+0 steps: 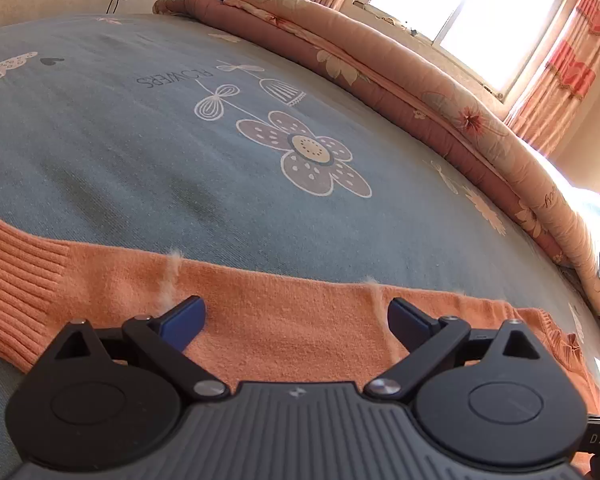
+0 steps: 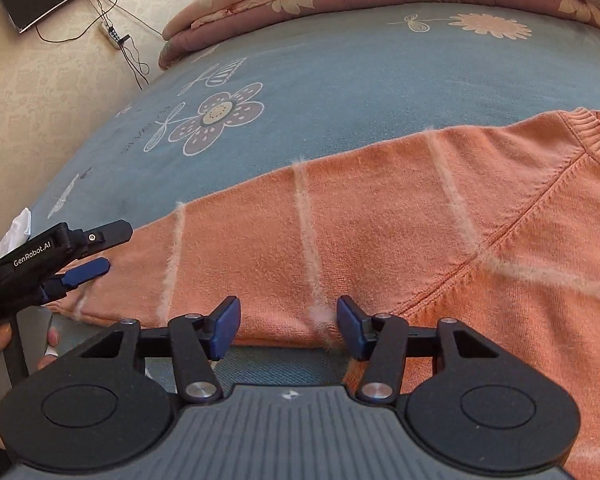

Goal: Fold clothes

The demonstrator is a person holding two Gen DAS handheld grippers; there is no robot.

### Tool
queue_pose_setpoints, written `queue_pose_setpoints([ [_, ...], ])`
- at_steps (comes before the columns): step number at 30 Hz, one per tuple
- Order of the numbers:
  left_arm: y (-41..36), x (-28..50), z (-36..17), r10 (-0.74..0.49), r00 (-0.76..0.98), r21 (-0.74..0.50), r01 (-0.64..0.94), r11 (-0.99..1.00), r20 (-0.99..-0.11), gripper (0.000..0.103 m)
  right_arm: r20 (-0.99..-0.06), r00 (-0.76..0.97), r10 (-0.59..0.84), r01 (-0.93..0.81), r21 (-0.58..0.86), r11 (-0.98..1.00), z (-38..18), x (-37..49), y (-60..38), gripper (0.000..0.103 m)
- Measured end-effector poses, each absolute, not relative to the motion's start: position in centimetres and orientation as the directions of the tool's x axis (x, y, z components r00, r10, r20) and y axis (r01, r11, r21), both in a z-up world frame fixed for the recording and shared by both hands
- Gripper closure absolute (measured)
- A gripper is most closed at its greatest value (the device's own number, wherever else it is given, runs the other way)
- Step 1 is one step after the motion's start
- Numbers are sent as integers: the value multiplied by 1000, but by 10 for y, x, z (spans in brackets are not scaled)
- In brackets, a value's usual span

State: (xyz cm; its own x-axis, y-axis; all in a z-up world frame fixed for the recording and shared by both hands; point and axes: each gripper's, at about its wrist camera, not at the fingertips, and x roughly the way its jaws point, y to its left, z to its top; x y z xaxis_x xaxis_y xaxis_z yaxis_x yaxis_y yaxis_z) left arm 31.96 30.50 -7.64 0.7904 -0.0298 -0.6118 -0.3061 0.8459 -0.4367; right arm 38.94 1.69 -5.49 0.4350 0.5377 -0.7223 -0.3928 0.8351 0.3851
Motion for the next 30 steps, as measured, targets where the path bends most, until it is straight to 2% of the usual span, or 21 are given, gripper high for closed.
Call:
queue_pose_setpoints([
  [5,306,319,-75,-31,788,-433,-304,848,-615,5,-701,468,539,-420,360,833,-38,387,19,40],
  [8,307,319,-74,-29,787,-435,-309,846,-616,5,-735,441,515,-398,355,846,-52,392,26,39],
  [10,308,318,-74,-28,786,-436,-312,844,-617,5,-737,428,523,-409,358,839,-60,391,30,32],
  [11,308,318,-73,-27,786,-436,-314,843,-618,5,-730,418,540,-433,363,825,-56,389,32,23],
  [15,310,317,-72,-25,784,-438,-320,840,-620,5,-672,408,619,-475,422,772,-36,386,27,26],
  [21,309,318,-71,-16,777,-424,-326,845,-629,5,-743,492,455,-350,309,884,-26,374,6,26],
  [25,306,318,-70,-9,772,-406,-325,854,-636,5,-737,426,524,-307,427,850,-52,379,1,25],
  [28,307,318,-70,-13,771,-411,-324,852,-636,5,-738,401,543,-286,462,839,-65,384,4,17],
  [30,308,318,-69,-18,773,-420,-325,847,-635,5,-740,390,548,-279,472,836,-62,384,2,19],
])
